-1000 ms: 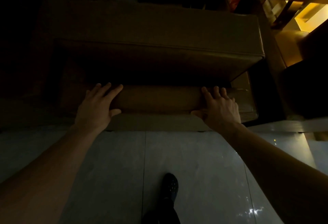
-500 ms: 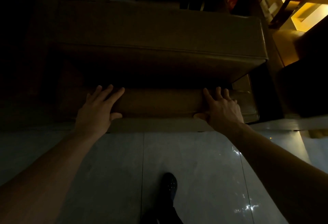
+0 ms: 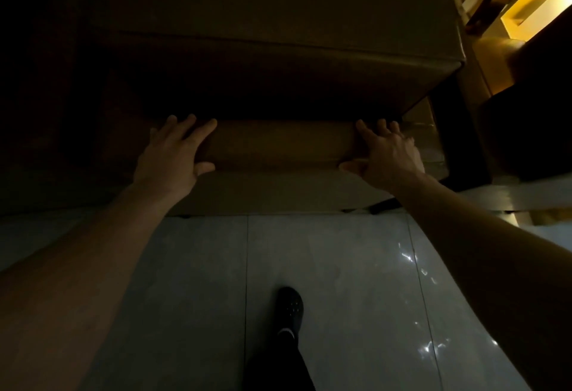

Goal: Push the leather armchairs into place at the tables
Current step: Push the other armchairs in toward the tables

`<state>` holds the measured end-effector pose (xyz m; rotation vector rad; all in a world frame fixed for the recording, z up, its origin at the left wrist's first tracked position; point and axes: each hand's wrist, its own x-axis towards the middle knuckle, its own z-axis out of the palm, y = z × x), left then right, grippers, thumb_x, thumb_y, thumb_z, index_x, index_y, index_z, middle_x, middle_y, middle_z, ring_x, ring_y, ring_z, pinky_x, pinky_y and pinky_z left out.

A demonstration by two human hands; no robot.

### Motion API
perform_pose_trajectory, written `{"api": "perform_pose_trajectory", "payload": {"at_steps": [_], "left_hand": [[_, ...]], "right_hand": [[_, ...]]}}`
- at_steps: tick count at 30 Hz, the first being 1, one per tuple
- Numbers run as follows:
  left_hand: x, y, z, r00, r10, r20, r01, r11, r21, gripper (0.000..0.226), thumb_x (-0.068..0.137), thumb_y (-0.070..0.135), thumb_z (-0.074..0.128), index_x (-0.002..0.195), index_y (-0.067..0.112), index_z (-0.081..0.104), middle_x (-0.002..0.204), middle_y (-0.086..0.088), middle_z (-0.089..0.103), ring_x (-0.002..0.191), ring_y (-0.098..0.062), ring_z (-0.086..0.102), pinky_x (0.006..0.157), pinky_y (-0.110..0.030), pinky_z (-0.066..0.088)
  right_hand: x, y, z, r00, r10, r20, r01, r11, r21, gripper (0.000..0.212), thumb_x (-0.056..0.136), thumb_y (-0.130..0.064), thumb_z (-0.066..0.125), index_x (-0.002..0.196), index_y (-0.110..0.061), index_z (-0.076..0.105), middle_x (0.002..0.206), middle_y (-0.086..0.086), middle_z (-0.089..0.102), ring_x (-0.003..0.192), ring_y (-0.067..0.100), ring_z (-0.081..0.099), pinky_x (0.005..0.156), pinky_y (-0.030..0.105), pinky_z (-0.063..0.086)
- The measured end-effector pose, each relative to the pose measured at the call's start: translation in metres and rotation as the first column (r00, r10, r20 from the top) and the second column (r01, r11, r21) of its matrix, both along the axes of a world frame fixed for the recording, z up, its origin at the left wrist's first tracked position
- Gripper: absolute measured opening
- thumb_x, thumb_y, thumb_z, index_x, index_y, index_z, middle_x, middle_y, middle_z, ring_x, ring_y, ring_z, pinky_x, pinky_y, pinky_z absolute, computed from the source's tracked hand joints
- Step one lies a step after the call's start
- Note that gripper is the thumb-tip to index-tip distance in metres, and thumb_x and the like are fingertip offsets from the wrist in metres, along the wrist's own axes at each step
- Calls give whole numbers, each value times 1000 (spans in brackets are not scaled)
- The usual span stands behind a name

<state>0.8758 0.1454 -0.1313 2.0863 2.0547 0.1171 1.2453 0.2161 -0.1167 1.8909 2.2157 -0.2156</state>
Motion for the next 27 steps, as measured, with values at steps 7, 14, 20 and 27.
{"api": "perform_pose_trajectory", "payload": {"at_steps": [7,14,20,27], "left_hand": [[-3,-6,6,999,14,31,-13,999,-33,79,89,40,65,154,36,20,162,-7,20,148,-35,11,116,-59,19],[-9,-16,4,999,17,33,-16,999,-46,79,89,40,65,153,38,19,163,-5,18,149,-34,9,117,-58,16],[-9,-14,1,999,6,39,-5,999,-40,79,89,39,64,154,37,19,163,-5,17,149,-33,7,118,-57,11],[-15,-11,-1,999,-14,32,15,999,-42,79,90,40,63,154,38,17,163,-4,16,149,-32,6,118,-57,15]], "right_hand": [[-4,-12,3,1000,7,-9,-7,1000,11,100,80,-77,54,157,-29,11,162,18,18,147,43,15,111,66,29],[-9,-28,2,1000,-5,-23,5,1000,9,99,81,-75,54,157,-29,9,163,18,13,149,43,9,113,67,24],[-9,-26,0,1000,-11,-25,11,1000,-5,100,81,-74,54,157,-30,6,164,18,9,150,42,5,113,68,23],[-11,-18,2,1000,13,-1,-13,999,-36,104,78,-78,53,158,-30,5,164,19,9,149,45,7,111,67,30]]}}
